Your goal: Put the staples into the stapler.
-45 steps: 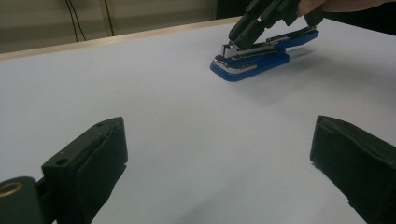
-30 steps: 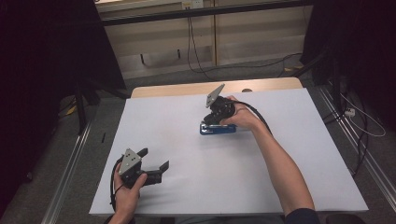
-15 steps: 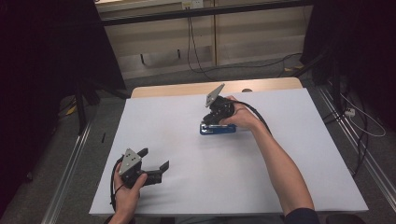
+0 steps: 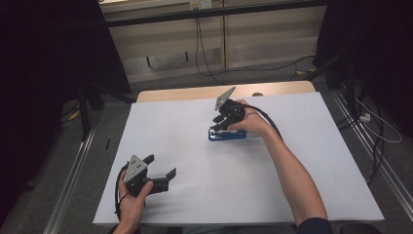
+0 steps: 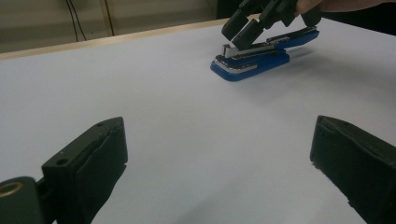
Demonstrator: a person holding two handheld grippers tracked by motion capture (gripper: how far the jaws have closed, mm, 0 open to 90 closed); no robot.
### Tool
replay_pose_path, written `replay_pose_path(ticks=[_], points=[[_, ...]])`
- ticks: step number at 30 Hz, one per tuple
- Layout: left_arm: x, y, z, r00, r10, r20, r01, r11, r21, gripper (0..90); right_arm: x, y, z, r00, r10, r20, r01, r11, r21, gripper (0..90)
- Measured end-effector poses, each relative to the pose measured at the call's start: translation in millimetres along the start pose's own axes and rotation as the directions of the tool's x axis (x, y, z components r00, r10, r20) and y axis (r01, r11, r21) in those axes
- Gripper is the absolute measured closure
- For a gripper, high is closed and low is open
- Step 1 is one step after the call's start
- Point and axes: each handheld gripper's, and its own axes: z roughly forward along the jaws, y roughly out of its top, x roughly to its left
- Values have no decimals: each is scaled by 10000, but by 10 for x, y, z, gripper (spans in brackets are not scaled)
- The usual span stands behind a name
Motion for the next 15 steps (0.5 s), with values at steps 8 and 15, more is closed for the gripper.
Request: replay_pose_path(ticks=[8, 15], points=[[1, -1, 0, 10000, -6, -6, 6, 10000, 8, 42, -7, -14, -9, 9980, 619, 138, -618, 9981, -75, 431], [-1, -1, 4, 10000, -21, -15, 21, 10000, 52, 42, -5, -41, -18, 9945, 997, 318, -991, 9949, -201, 295]])
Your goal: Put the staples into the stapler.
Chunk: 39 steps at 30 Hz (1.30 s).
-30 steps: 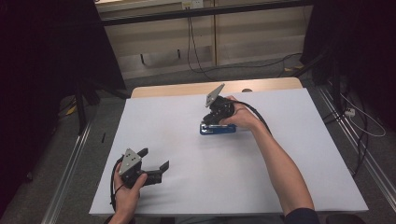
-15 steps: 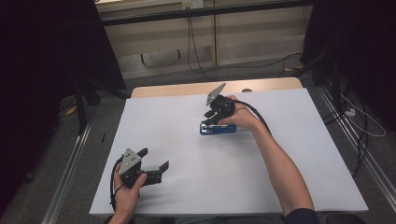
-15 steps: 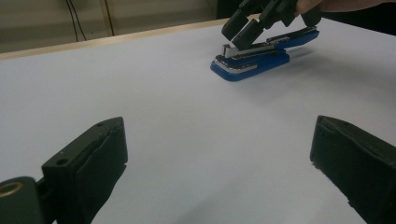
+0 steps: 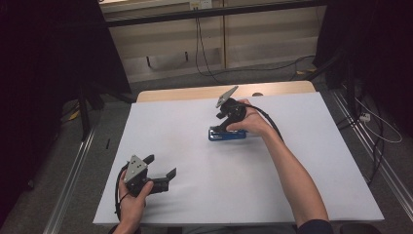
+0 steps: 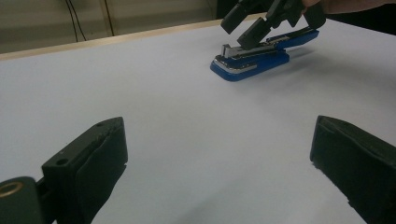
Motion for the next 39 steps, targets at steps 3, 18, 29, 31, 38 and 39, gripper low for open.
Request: replay_pose_path(ticks=[3, 18, 29, 31, 38, 39], points=[[1, 2, 3, 10000, -2, 8, 2, 10000, 8, 42, 11, -13, -9, 9998, 174, -65, -174, 9998, -21, 276], [-3, 1, 11, 9999, 34, -132, -34, 10000, 2, 40, 37, -135, -89, 9944, 883, 581, -846, 9944, -630, 73], [4, -3, 13, 9999, 19, -150, -19, 10000, 56, 39, 92, -179, -126, 9793, 1672, 1144, -1564, 9829, -976, 67], [1, -2, 10, 9998, -15, -180, 16, 10000, 21, 39, 102, -189, -143, 9759, 1849, 1162, -1724, 9789, -1096, 70], [2, 0, 14, 9999, 16, -136, -15, 10000, 53, 40, 143, -245, -183, 9529, 2637, 1499, -2431, 9595, -1421, 58], [3, 0, 16, 9999, 16, -130, -15, 10000, 67, 39, 152, -256, -190, 9478, 2754, 1606, -2524, 9560, -1497, 60]])
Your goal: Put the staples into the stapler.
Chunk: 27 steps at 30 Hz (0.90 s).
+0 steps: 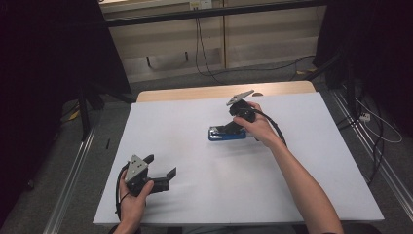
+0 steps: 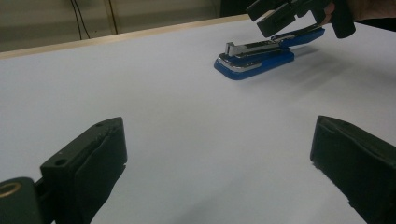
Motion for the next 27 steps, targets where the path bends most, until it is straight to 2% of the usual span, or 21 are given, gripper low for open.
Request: replay_pose_path(ticks=[5, 10, 18, 22, 24, 27], points=[[0, 3, 13, 10000, -74, -28, 74, 10000, 29, 39, 19, -50, -66, 9993, 140, 339, -128, 9993, -363, 55], [2, 2, 13, 9999, -113, 46, 113, 9999, 23, 40, 35, -132, -124, 9970, 393, 671, -364, 9984, -440, 60], [23, 1, 24, 9999, -130, -4, 130, 9999, 61, 40, 32, -259, -204, 9847, 901, 1494, -729, 9905, -1166, 55], [22, 0, 17, 9998, -210, -20, 210, 9997, -100, 40, 42, -307, -247, 9770, 1120, 1816, -857, 9855, -1464, 56], [26, 9, 11, 9998, -197, 42, 198, 9995, -228, 40, 48, -314, -295, 9740, 1145, 1955, -843, 9841, -1563, 56], [22, 12, 37, 9998, -218, 26, 219, 9996, -169, 40, 50, -323, -390, 9699, 1323, 2042, -953, 9788, -1815, 55]])
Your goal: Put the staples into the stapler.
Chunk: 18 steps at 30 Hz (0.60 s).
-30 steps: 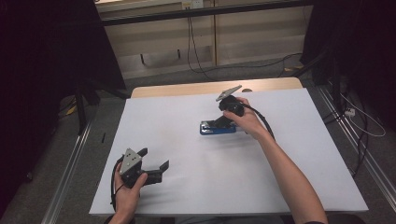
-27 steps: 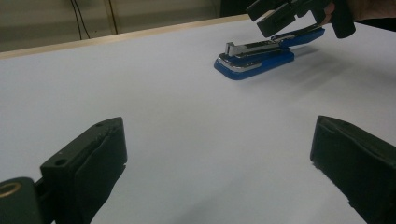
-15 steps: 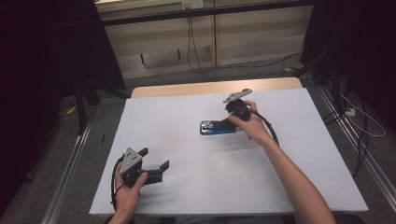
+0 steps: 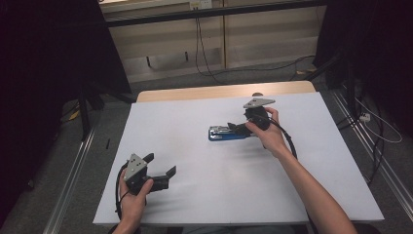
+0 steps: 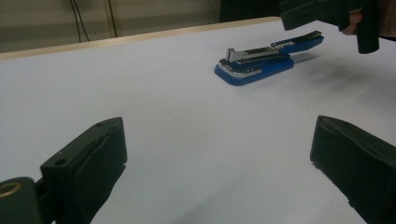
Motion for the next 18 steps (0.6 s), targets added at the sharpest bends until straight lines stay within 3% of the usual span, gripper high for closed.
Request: replay_pose_path(ticks=[5, 11, 14, 18], points=[[7, 30, 48, 9997, 241, 30, -242, 9997, 37, 40, -55, -63, -118, 9986, 308, 438, -296, 9991, -288, 51], [32, 83, 131, 9999, 123, -95, -124, 9999, -86, 41, -135, -203, -242, 9939, 596, 927, -563, 9977, -380, 49], [2, 120, 200, 10000, -41, -32, 41, 10000, 83, 40, -172, -243, -334, 9913, 615, 1166, -560, 9972, -501, 49], [-118, 173, 288, 9980, 612, 136, -615, 9978, 227, 39, -217, -330, -445, 9864, 606, 1528, -513, 9966, -638, 47]])
